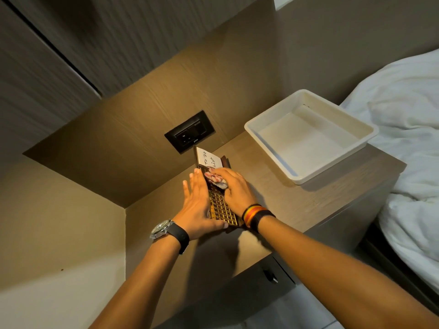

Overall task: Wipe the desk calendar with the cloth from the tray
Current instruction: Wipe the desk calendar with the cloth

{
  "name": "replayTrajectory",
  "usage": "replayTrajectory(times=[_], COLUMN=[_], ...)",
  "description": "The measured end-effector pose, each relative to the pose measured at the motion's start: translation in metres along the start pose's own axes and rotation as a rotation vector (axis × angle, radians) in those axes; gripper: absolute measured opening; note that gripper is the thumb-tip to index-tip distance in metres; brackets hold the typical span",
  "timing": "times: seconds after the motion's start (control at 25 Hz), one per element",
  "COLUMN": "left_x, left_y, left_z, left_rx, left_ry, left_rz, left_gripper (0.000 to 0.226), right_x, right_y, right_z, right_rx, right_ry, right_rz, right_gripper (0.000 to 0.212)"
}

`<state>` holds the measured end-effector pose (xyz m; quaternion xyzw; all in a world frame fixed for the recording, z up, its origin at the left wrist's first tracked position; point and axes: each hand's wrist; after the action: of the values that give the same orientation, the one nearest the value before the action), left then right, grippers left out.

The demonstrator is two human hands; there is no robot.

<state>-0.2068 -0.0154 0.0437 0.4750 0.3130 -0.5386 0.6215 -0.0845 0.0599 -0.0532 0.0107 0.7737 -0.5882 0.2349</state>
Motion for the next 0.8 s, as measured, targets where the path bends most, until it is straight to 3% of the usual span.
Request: replayTrajectory(times=[0.12,0.24,0.44,0.6,0.8], left_x=[-0.001,0.001,0.000,0.001,-0.005], left_y=[0.001,-0.002,0.001,0.001,0.018], left_z=[0.001,0.004,-0.003,0.000,-0.011], left_rx=[-0.015,-0.005,-0.015,-0.023,-0.029], left_ry=[-0.011,-0.008,-0.002,0.032,0.144], left_rz=[-0.002,0.025,0.000,0.014,-0.055], left_gripper=[0.146,0.144,0.147,0.148,0.164], right_x=[0.010,0.004,0.003,-0.009,-0.091], right_y=[-0.020,0.002,-0.009,-0.006,-0.022], right_z=[-0.003,0.028,-0.005,0.024,-0.006], right_rx=[-0.013,-0.089,0.038,-0.001,-0.053], right_ry=[0.023,-0.067,0.024,-0.080,0.149], right_rz=[-0.042,0.022,-0.049,-0.136,-0.030], right_gripper=[0.059,0.064,0.062,0.064,0.068])
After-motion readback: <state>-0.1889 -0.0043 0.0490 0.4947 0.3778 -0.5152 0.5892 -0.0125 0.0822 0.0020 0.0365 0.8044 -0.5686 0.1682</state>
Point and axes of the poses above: each hand's wrist, its own z-axis away from the middle knuckle, its own x-axis out of the palm, y = z × x, and after that the axes turned 5 degrees about -y, right-handed
